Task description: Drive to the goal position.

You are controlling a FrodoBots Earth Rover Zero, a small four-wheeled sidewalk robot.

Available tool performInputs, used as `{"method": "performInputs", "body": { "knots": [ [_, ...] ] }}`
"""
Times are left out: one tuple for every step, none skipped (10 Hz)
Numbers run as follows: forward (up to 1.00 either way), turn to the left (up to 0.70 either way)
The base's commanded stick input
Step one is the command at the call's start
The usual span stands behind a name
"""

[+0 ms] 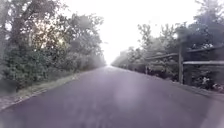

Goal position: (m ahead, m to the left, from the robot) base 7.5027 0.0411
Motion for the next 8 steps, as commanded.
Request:
{"method": "performInputs", "body": {
  "knots": [
    [1.0,0.0],
    [1.0,0.0],
    [1.0,0.0],
    [1.0,0.0],
    [1.0,0.0],
    [1.0,0.0],
    [1.0,0.0],
    [1.0,0.0]
  ]
}}
